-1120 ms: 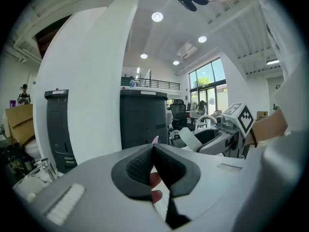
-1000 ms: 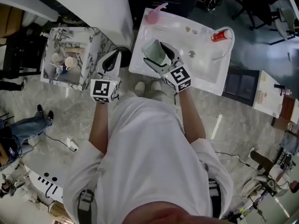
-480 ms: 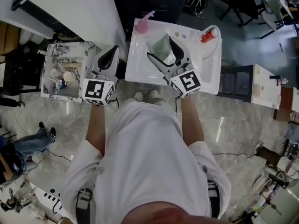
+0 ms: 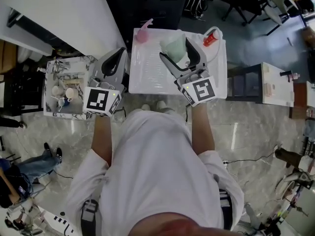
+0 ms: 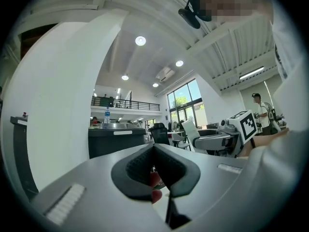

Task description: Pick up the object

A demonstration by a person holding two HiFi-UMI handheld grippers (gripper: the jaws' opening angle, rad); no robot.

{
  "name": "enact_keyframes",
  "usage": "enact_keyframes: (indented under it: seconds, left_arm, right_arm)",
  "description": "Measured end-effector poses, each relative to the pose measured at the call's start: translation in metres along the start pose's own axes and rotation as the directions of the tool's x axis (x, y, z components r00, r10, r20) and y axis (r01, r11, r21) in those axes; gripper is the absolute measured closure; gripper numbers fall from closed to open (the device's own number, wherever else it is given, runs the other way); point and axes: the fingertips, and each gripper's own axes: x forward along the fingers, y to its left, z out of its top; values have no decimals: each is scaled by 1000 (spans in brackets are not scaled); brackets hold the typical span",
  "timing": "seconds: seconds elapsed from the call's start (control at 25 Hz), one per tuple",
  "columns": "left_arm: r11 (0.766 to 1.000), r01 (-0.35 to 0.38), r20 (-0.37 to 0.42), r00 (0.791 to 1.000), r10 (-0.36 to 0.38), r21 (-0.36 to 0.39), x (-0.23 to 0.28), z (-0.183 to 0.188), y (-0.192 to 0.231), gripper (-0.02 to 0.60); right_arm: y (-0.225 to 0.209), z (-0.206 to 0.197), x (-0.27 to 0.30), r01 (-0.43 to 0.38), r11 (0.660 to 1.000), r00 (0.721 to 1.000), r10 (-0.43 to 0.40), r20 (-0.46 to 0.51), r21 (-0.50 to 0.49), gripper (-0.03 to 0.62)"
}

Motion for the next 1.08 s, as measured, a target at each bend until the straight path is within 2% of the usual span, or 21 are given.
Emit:
enact_keyframes:
  seconds: [0.48, 1.08]
  left_arm:
    - [1000, 18, 2, 1000, -18, -19, 9, -3, -15, 584]
    - [999, -26, -6, 1000, 26, -30, 18, -6, -25, 584]
  right_arm:
    - [-14, 2, -12, 47, 999, 999, -47, -5, 9, 232]
    - [-24, -1, -14, 15, 1000, 1000, -15, -7, 21, 232]
